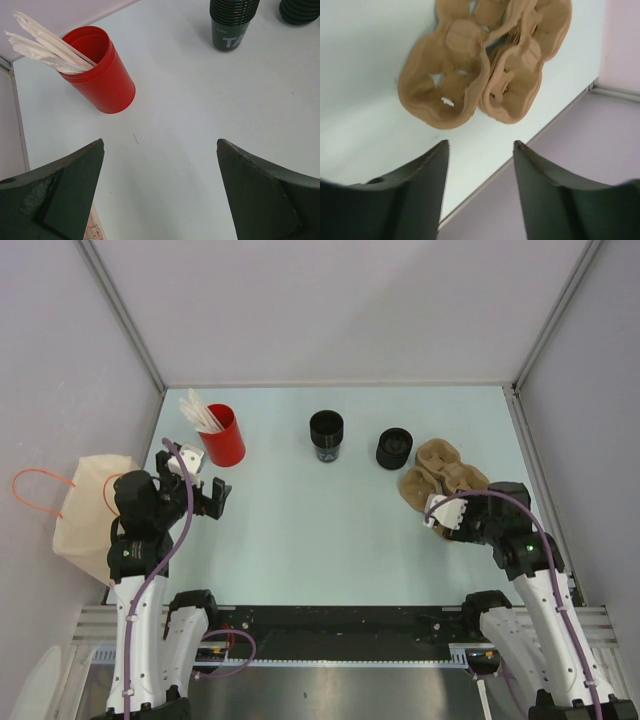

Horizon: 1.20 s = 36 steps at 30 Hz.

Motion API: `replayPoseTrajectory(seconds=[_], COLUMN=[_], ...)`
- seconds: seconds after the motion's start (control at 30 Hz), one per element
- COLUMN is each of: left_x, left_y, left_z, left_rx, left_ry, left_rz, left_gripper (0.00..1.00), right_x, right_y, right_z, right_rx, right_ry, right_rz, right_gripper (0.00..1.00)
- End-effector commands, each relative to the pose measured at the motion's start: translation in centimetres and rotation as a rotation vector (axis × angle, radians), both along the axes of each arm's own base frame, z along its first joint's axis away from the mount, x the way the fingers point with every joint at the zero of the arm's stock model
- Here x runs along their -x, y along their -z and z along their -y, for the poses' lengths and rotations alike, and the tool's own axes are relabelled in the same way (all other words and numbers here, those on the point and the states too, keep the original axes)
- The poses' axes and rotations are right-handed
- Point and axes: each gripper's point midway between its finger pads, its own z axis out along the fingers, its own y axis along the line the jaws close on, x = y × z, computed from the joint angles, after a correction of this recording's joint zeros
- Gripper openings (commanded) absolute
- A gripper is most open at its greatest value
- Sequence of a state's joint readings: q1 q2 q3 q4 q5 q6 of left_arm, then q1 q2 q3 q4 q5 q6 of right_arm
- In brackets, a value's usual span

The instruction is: Pack the takeout coffee

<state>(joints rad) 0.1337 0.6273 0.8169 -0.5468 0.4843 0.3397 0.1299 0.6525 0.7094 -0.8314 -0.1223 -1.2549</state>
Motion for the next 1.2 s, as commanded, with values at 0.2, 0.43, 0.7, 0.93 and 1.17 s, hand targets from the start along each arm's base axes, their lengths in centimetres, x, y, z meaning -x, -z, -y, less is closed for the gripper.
replayPoseTrajectory(seconds=[0.2, 0.43, 0.7, 0.93, 1.17], left_x=[-0.2, -0.2, -0.2, -0.2, -0.2], left_y=[-0.6, -0.4, -0.5, -0.5, -0.5], left_z=[0.1, -0.1, 0.0, 0.1, 0.1], left_rx=[0.014, 0.012, 0.012, 0.015, 0.012], left_ry=[0.002, -0.004, 0.001, 0.006, 0.007], left_rz=[0.027, 0.023, 0.027, 0.028, 0.028], left_gripper=[0.99, 0.99, 0.99, 0.99, 0.99], right_x=[-7.3, -12.2, -15.5, -15.5, -16.0], right_y=[-3.1, -2.2, 0.6, 3.5, 5.5], right_z=[-0.2, -0.8, -1.5, -0.9, 0.2], right_rx=[-0.136, -0.266, -0.331, -0.33, -0.293], right_ry=[0.217, 0.371, 0.413, 0.439, 0.49], right_rz=[0.143, 0.073, -0.06, -0.158, -0.186], right_gripper=[0.68, 0.69, 0.7, 0.7, 0.7])
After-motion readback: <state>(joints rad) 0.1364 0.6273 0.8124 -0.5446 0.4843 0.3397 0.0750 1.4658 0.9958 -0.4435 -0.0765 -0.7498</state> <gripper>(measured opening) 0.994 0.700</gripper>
